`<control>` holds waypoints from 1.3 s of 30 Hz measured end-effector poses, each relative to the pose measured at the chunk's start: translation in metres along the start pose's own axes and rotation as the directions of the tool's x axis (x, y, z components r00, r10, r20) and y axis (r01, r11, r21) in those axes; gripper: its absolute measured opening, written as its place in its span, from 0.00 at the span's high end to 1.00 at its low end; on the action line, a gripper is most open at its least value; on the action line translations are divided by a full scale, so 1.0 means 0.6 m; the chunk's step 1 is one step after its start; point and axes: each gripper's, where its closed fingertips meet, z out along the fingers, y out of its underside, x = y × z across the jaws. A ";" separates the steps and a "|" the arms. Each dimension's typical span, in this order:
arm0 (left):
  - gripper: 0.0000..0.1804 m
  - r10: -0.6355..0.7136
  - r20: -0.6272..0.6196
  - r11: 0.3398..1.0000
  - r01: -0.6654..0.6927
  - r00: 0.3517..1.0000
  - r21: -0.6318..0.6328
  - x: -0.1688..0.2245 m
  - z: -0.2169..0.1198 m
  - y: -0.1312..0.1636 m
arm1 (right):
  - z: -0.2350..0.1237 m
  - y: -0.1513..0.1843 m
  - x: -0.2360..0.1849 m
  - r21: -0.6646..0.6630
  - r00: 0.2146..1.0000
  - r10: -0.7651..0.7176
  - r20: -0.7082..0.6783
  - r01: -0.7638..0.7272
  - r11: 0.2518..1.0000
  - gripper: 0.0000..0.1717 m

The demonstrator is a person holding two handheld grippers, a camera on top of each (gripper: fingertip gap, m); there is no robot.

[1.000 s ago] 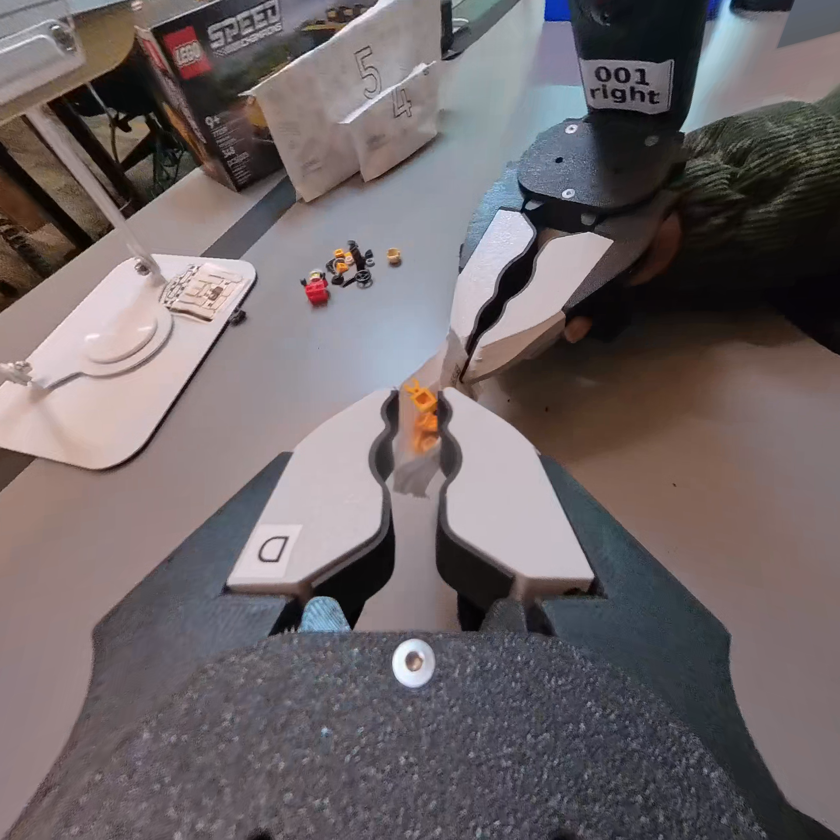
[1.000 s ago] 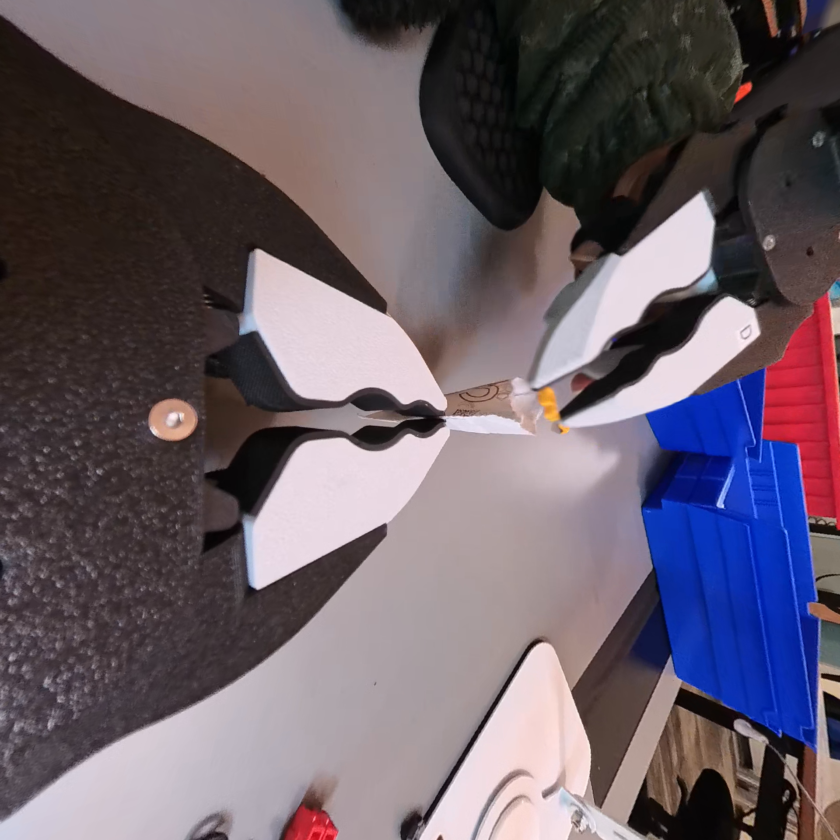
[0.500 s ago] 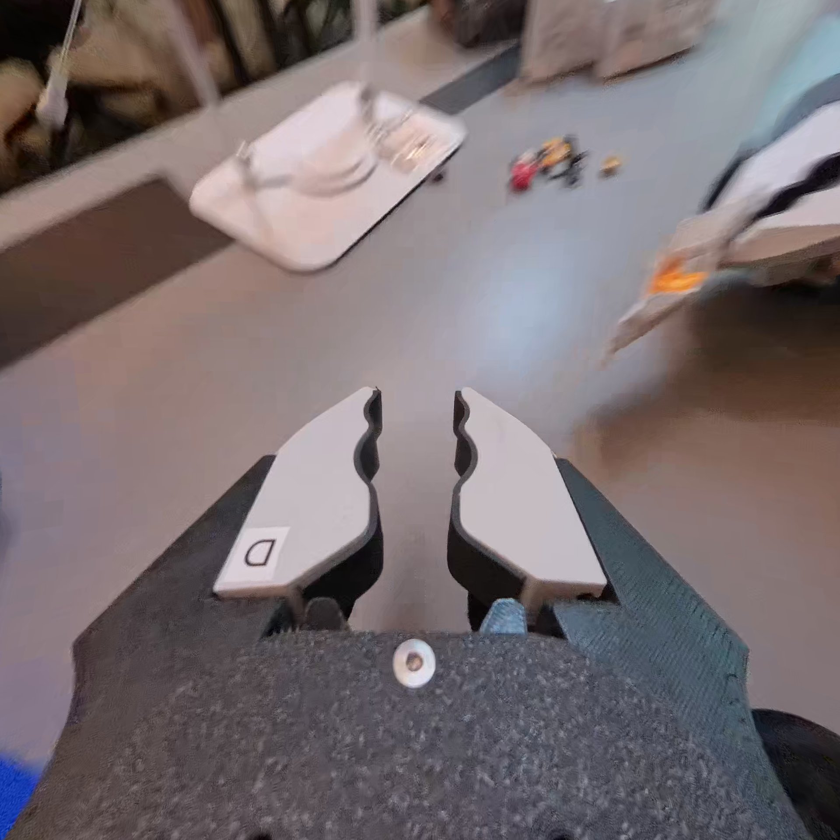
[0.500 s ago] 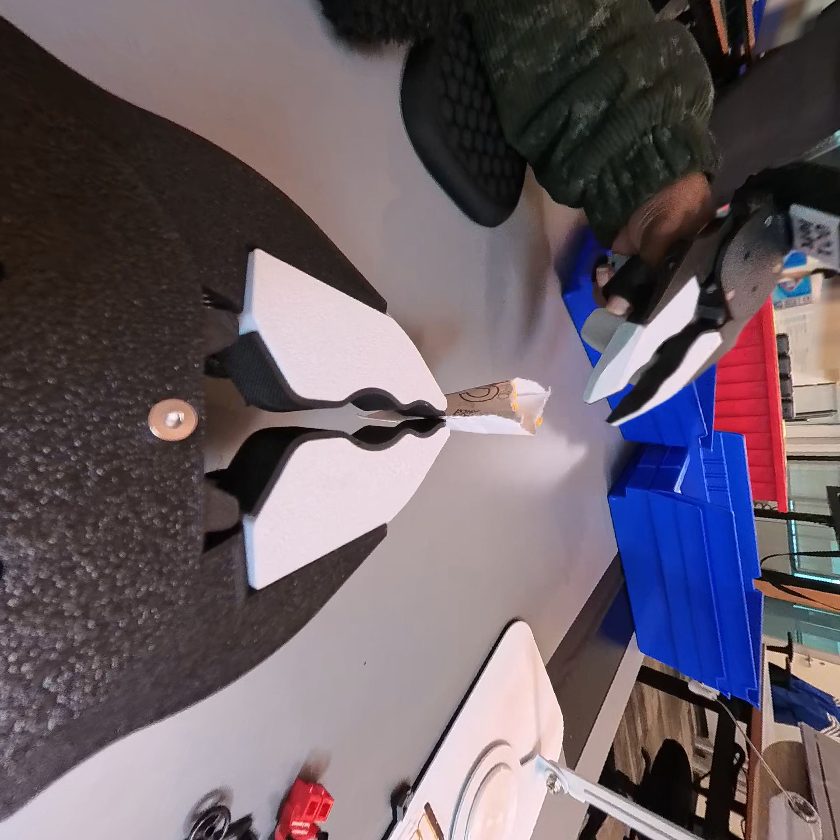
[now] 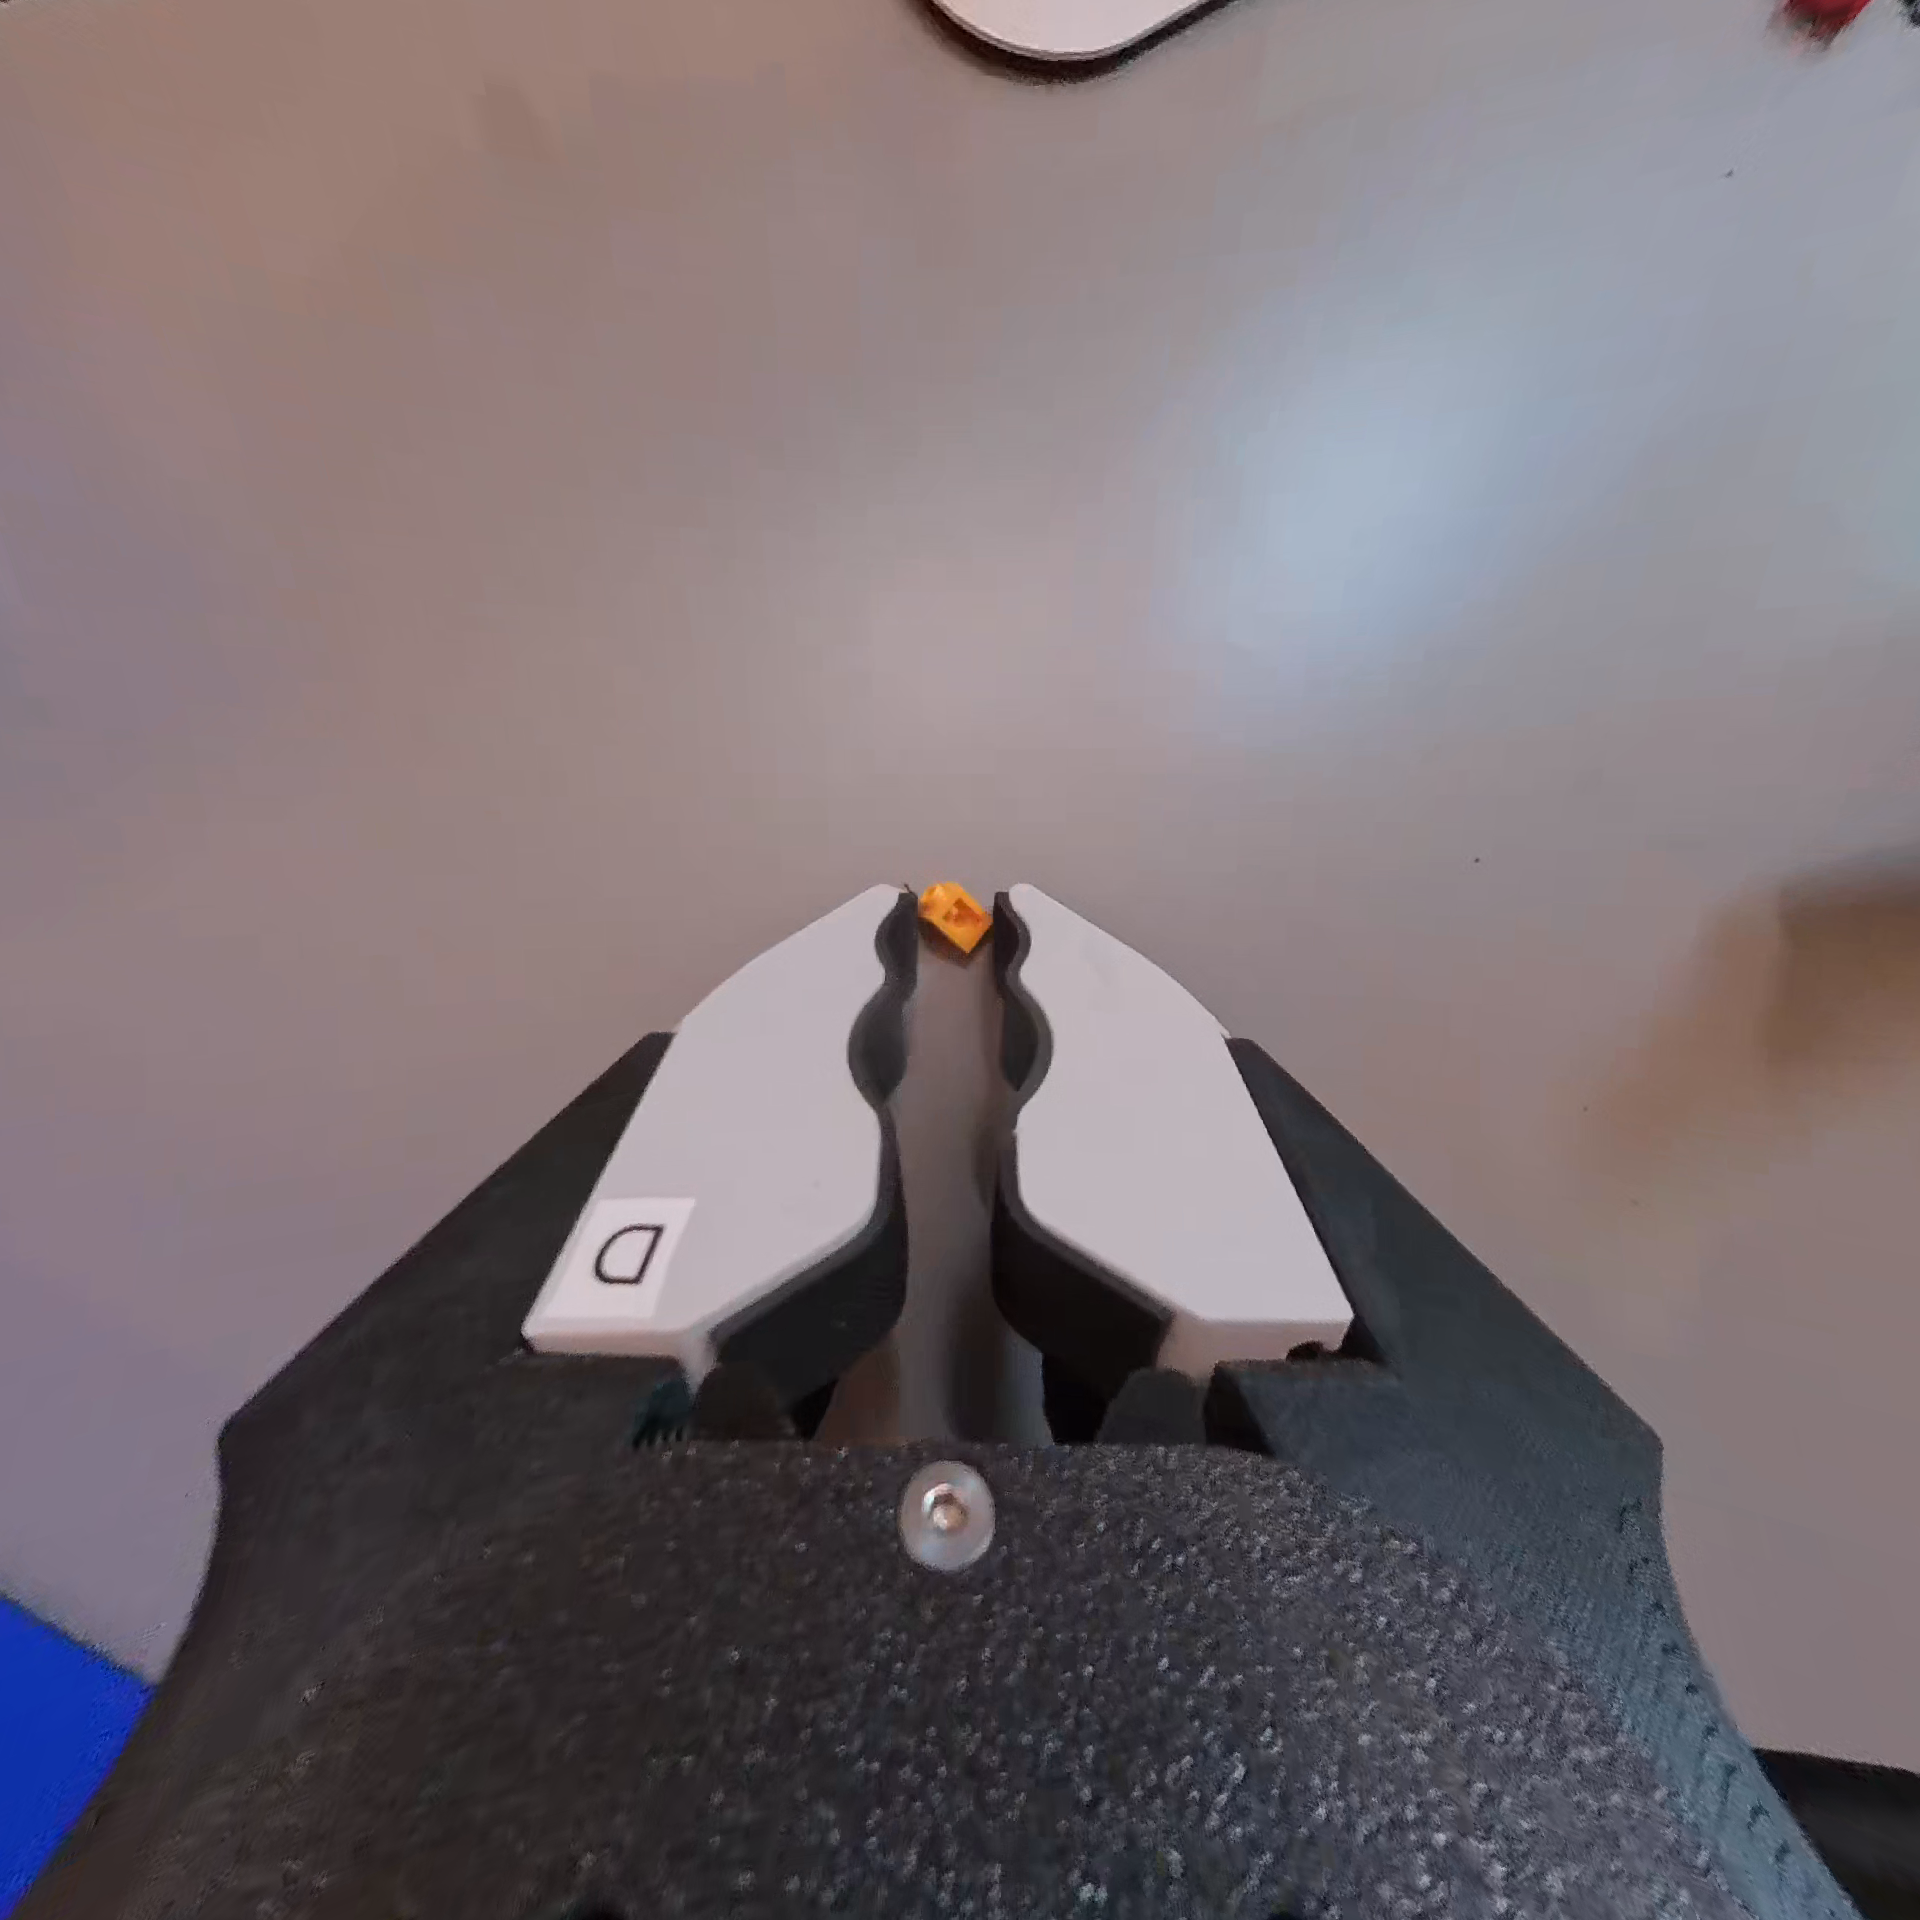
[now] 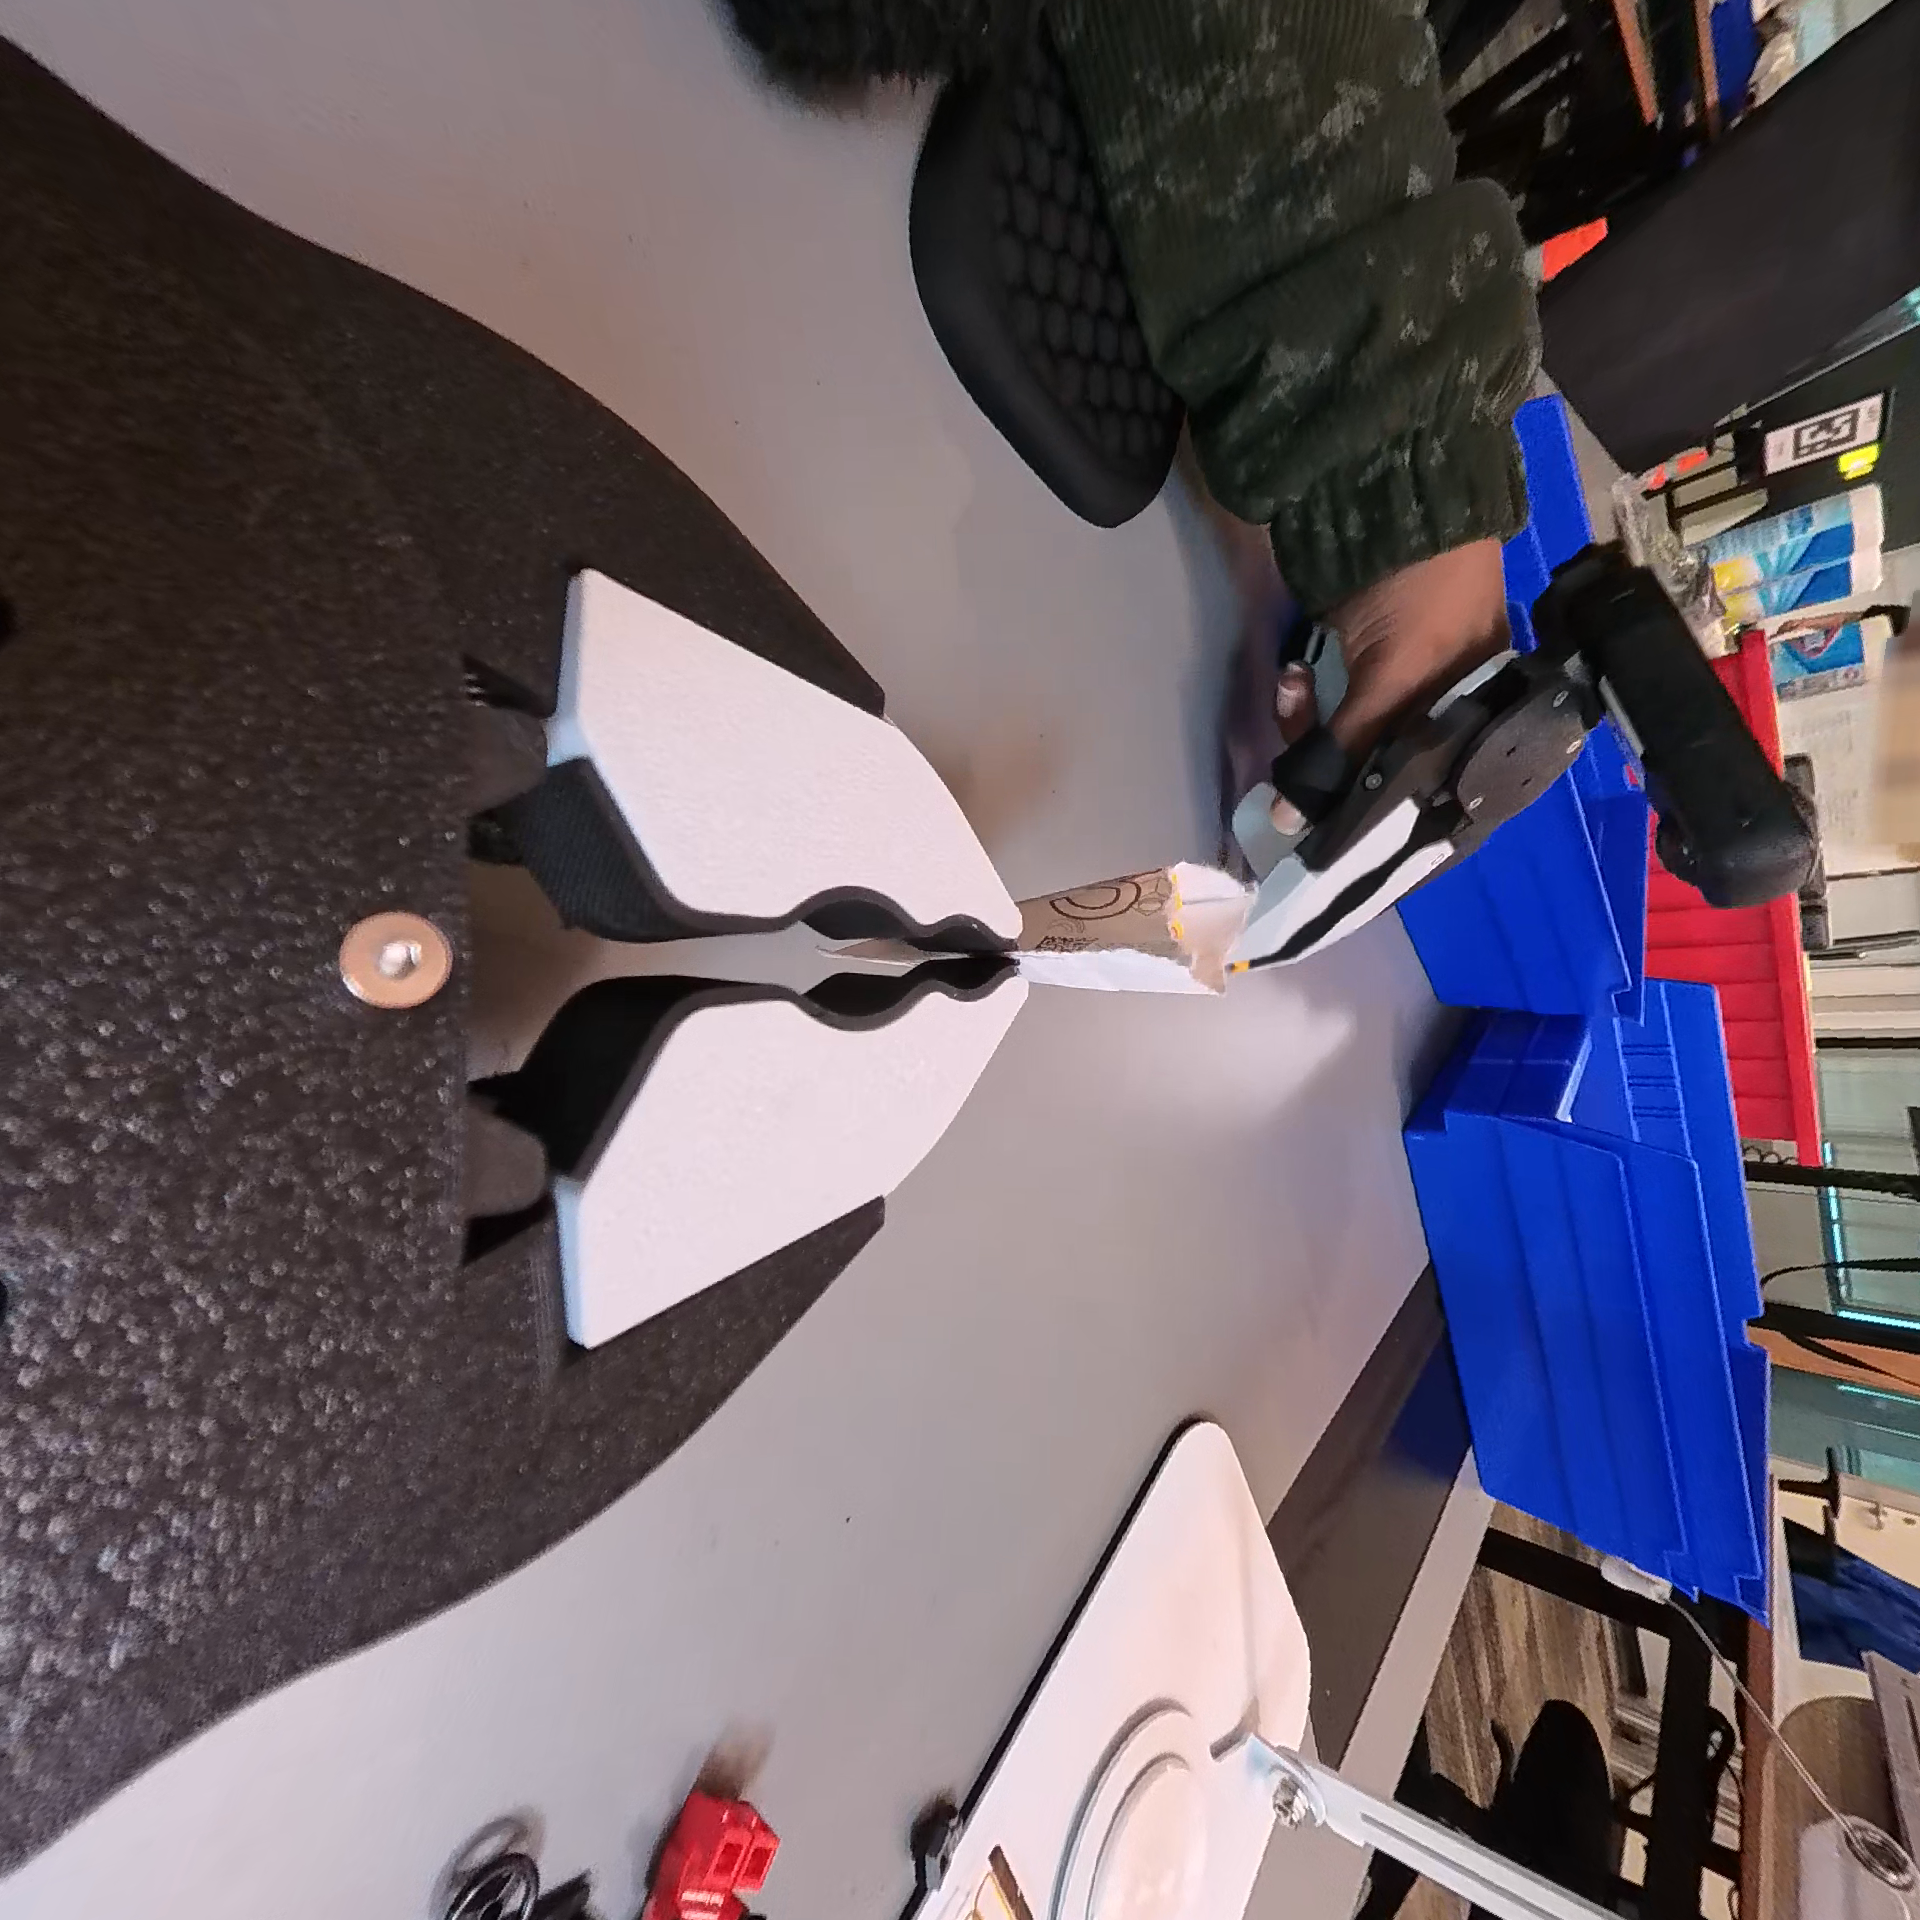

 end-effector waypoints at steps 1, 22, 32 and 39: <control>0.93 -0.005 -0.007 1.000 0.005 1.000 0.002 0.000 0.001 -0.001 | 0.000 0.000 -0.001 -0.001 1.000 -0.001 0.001 0.001 1.000 1.00; 0.79 0.503 -0.453 0.802 -0.202 0.736 0.562 0.304 -0.121 -0.125 | -0.006 -0.021 -0.023 0.089 0.997 -0.017 0.077 0.010 0.996 1.00; 1.00 0.408 -0.584 0.867 -0.099 0.702 0.488 0.305 -0.118 -0.119 | -0.024 -0.063 -0.030 0.207 0.975 0.105 0.195 -0.145 0.967 1.00; 1.00 0.390 -0.635 0.888 -0.089 0.666 0.451 0.332 -0.117 -0.105 | -0.012 -0.068 -0.039 0.163 0.977 0.096 0.190 -0.128 0.978 1.00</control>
